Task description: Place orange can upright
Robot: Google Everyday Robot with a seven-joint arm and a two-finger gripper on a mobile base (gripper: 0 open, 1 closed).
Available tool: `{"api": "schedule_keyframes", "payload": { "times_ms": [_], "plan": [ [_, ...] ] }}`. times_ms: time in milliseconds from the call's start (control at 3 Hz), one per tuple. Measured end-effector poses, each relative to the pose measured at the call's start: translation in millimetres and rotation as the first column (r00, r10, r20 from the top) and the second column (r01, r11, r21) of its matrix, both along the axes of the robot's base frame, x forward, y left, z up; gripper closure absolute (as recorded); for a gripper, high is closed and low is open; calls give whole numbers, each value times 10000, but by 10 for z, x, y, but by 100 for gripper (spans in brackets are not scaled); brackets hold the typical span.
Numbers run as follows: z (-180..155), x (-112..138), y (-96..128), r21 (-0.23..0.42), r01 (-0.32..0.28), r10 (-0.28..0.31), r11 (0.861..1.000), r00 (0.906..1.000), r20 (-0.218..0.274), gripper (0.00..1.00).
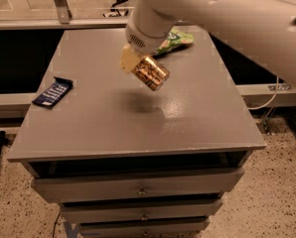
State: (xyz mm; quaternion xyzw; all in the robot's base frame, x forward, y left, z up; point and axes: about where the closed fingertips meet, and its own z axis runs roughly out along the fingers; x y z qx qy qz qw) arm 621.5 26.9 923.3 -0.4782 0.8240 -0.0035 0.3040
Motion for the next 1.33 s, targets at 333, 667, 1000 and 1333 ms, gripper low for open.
{"api": "schedule_keyframes", "payload": {
  "times_ms": [333, 667, 1000, 1333],
  "plan": [
    [108, 168, -28, 1976, -802, 675, 9770, 9952, 704, 100],
    [104, 345, 42, 4309, -1594, 1059, 8882, 9837, 1456, 100],
    [3, 372, -147, 6236, -1905, 1079, 7581, 9798, 1681, 100],
    [47, 153, -411, 7516, -2490, 1229, 6109, 9676, 2207, 100]
  ]
}}
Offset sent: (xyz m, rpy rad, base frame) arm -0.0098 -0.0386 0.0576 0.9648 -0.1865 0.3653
